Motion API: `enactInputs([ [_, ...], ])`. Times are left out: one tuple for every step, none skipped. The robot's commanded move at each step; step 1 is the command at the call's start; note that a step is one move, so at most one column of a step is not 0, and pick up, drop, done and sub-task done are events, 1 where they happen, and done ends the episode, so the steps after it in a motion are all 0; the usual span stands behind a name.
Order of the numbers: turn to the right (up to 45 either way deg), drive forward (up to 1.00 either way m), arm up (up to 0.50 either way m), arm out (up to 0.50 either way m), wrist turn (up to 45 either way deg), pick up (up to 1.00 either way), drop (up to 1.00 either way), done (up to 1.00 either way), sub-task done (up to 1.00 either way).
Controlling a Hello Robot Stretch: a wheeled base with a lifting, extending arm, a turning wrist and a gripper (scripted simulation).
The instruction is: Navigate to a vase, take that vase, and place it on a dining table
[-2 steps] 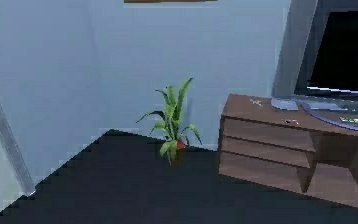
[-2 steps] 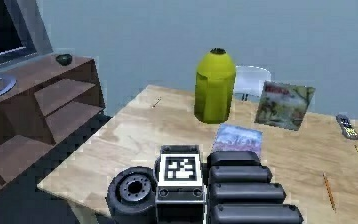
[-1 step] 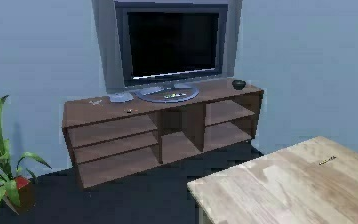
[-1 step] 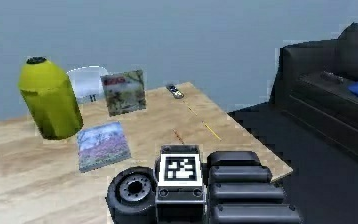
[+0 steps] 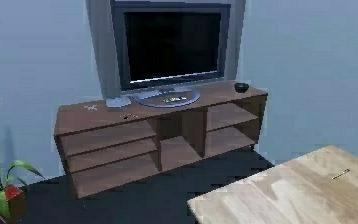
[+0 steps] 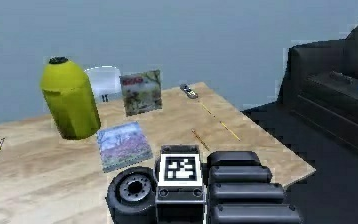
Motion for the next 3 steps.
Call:
enactInputs([
  [-36.0,0.00,0.00,0.00,0.0,0.00,0.00,0.00,0.00],
  [0.0,0.00,0.00,0.48,0.0,0.00,0.00,0.00,0.00],
  [0.0,0.00,0.00,0.00,45.0,0.00,0.00,0.00,0.00],
])
